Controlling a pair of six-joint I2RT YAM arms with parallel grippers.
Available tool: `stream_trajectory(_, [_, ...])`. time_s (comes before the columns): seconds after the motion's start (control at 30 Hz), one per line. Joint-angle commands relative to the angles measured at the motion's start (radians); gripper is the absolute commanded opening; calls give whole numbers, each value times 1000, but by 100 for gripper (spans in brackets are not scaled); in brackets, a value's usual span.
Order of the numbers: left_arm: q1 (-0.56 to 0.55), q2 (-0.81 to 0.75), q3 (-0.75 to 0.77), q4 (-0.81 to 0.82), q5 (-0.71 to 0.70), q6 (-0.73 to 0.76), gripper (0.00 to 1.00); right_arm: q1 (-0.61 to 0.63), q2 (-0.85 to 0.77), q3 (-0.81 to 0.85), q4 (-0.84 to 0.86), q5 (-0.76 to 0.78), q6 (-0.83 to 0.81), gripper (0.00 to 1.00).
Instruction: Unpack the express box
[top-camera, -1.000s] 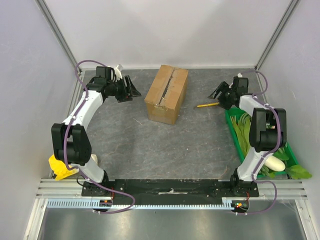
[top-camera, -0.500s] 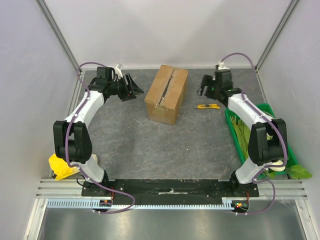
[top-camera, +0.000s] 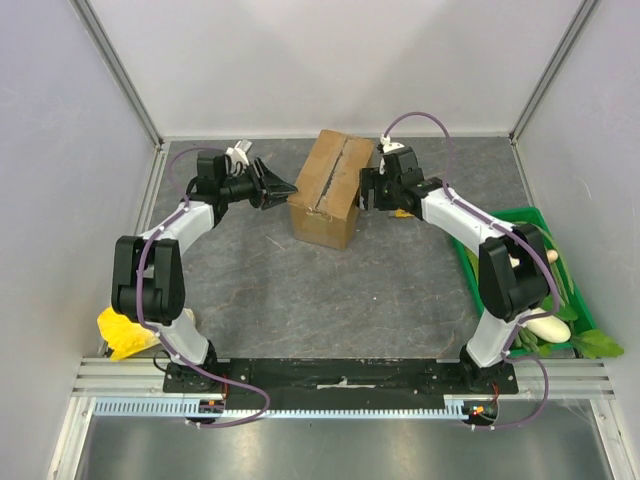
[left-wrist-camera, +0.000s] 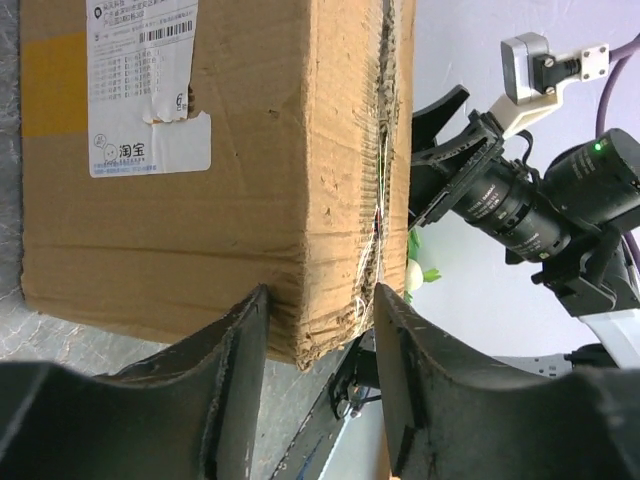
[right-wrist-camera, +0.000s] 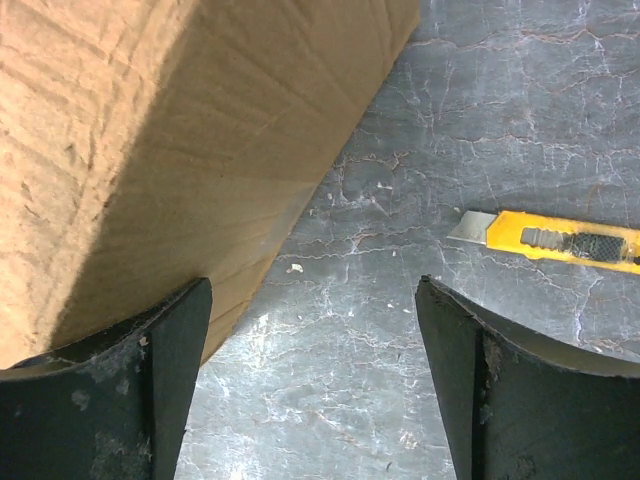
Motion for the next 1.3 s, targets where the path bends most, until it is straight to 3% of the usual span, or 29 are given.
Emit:
stream_trajectory(0.0, [-18,-15,-31,112,124,-48,48,25,34,89,11,-35,-43,90])
stream_trajectory(0.2, [-59,-29,-107,158,123,-64,36,26,47,168,-87,66,-44,91])
stream_trajectory(0.37, [-92,-40,-113,152,152,-38,34,26,2,209,-151,227,-55,92])
stream_trajectory(0.67, [-89,-124,-12,-124,-118,162,65,120,-54,324,-235,399,-158,93])
stream_trajectory(0.97, [-89,-39,97,-232,-182,153,69,278,14,419,-248,552,-210,93])
stream_trajectory(1.27, [-90,40,149,-294,-175,153,70,304,107,450,-256,609,-231,93])
